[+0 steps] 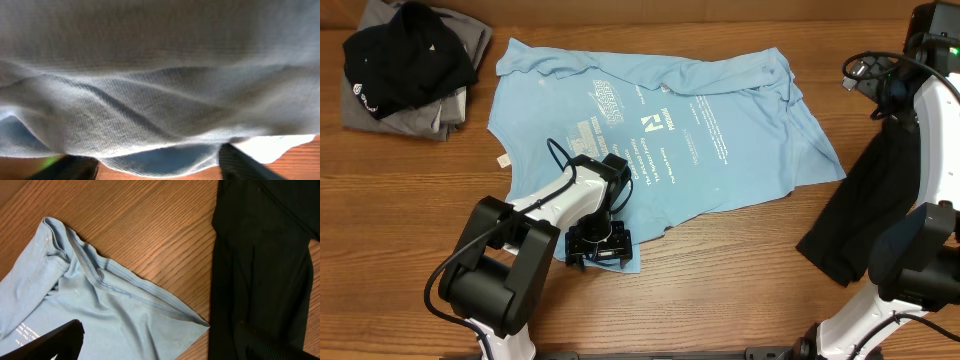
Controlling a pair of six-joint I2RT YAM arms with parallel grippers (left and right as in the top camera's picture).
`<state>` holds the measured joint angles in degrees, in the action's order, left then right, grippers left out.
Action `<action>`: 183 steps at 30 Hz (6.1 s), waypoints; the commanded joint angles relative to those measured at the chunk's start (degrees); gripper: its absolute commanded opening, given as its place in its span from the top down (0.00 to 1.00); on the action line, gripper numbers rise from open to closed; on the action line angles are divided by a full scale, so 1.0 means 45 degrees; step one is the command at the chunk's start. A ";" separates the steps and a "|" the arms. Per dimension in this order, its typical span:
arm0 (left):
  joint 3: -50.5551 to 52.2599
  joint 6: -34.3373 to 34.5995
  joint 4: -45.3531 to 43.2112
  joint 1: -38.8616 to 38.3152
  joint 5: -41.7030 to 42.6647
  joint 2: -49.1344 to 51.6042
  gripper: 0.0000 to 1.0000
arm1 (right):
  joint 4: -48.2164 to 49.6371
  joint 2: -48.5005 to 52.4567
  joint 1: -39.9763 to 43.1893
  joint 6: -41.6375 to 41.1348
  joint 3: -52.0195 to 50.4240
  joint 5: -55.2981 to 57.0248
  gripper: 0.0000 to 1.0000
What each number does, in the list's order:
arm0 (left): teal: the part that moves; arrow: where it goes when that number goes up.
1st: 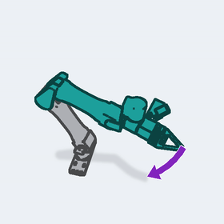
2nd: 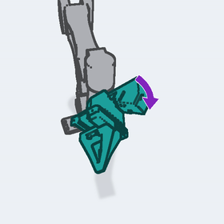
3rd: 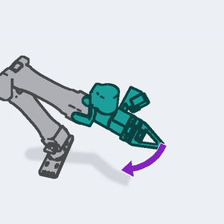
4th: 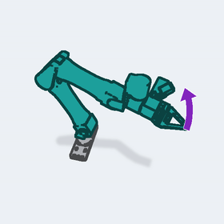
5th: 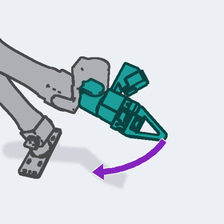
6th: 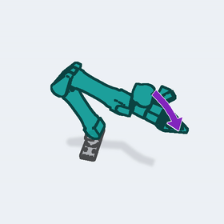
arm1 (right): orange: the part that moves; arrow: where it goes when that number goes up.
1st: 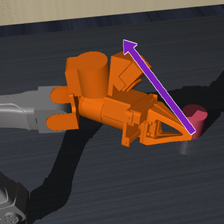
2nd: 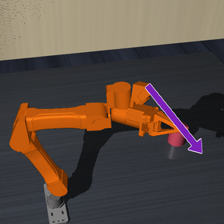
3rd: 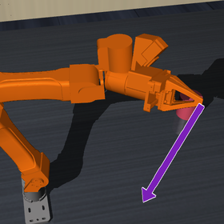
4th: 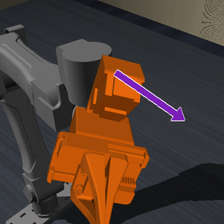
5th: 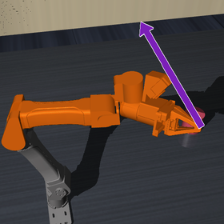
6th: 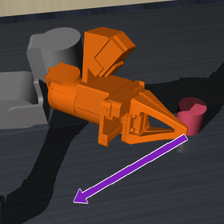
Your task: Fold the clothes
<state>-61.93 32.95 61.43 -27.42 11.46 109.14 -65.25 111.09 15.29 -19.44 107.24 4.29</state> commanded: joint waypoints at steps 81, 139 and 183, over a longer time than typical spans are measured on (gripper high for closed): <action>-0.0248 -0.0277 0.2064 0.1044 -0.1307 -0.0699 0.96 | 0.3419 0.1671 0.0053 -0.1457 -0.6353 0.0175 0.96; -0.0593 0.3750 0.1307 0.1064 -0.7800 -0.4444 0.96 | 0.3381 -0.0340 -0.1171 -0.2351 -0.3619 0.0262 0.96; -0.2623 -0.2890 -0.7490 0.4109 -0.4974 -0.2263 0.23 | 0.2259 0.1904 -0.1418 0.1049 -0.0029 -0.2919 0.00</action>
<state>-72.01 25.10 29.30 -11.29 -12.88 97.21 -54.68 119.85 10.13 -17.74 107.00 -4.38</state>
